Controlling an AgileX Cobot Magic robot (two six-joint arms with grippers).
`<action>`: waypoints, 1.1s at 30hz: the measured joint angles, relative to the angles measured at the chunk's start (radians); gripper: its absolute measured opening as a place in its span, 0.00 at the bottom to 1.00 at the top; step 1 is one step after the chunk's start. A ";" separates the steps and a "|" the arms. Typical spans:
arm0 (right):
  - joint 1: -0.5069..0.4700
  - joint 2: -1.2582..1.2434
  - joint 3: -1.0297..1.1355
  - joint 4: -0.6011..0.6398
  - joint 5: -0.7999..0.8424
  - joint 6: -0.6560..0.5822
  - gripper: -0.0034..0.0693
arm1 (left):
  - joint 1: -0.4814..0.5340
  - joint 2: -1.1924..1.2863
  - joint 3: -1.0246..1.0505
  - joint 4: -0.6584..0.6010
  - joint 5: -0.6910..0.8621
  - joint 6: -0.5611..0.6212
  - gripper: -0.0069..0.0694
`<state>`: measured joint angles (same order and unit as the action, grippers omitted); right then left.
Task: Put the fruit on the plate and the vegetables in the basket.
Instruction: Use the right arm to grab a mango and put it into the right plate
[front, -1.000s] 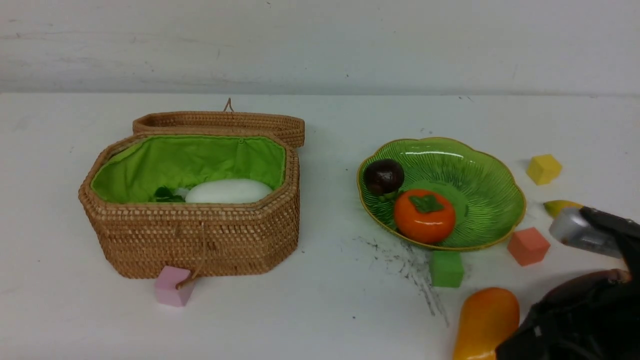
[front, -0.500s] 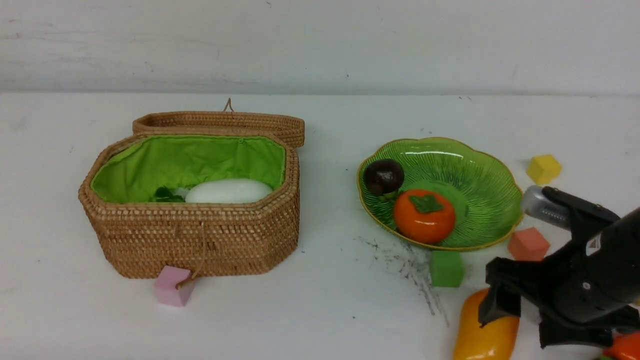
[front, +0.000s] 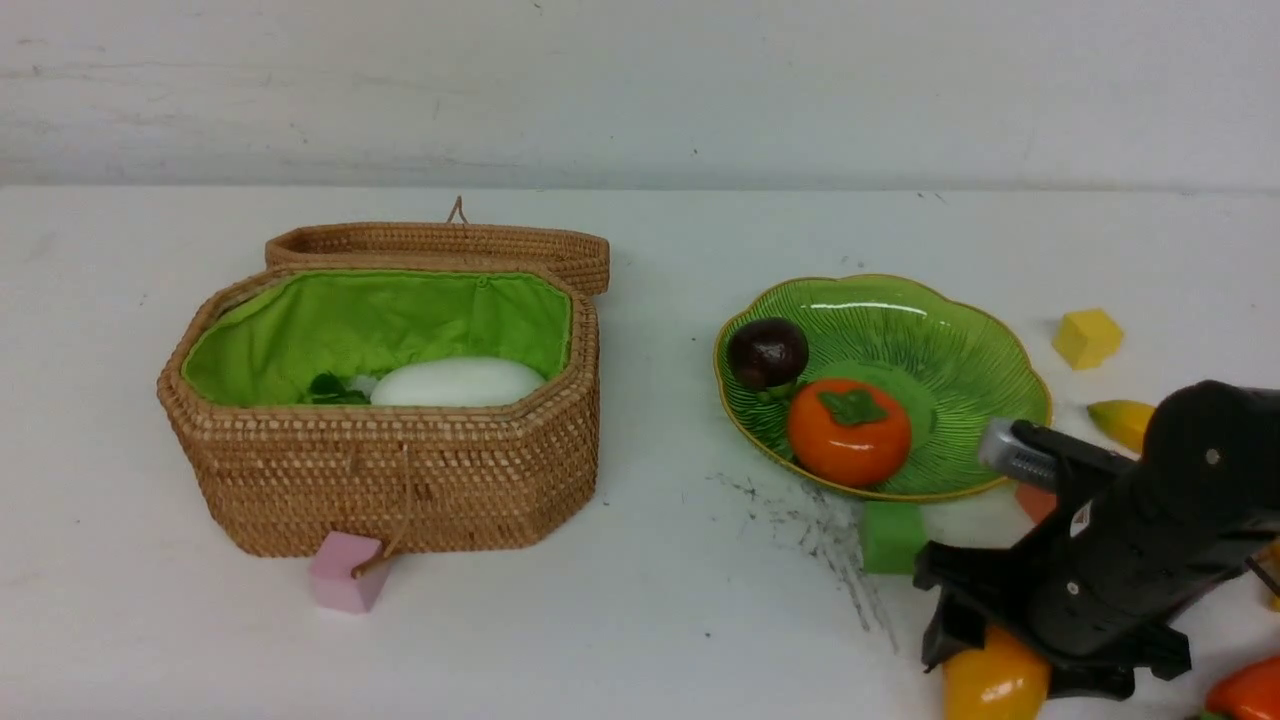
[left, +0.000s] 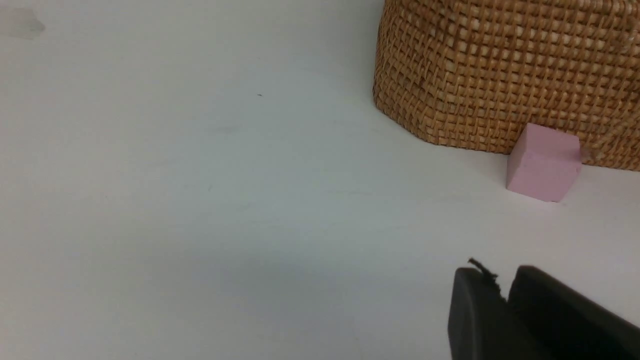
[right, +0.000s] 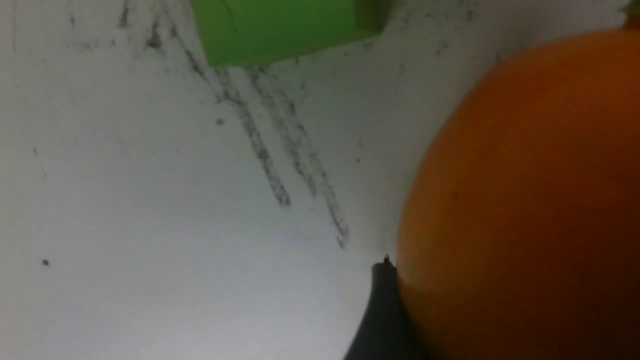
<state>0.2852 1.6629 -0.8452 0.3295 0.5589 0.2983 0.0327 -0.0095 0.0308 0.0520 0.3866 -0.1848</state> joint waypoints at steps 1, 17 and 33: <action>0.000 0.000 0.000 0.000 0.001 -0.005 0.78 | 0.000 0.000 0.000 0.000 0.000 0.000 0.22; -0.051 -0.166 -0.183 0.004 0.236 -0.116 0.78 | 0.000 0.000 0.000 0.000 0.000 0.000 0.24; -0.209 0.271 -0.709 0.026 0.104 -0.261 0.78 | 0.000 0.000 0.000 0.000 0.000 0.000 0.26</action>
<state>0.0766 1.9335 -1.5538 0.3558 0.6629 0.0372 0.0327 -0.0095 0.0308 0.0520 0.3866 -0.1848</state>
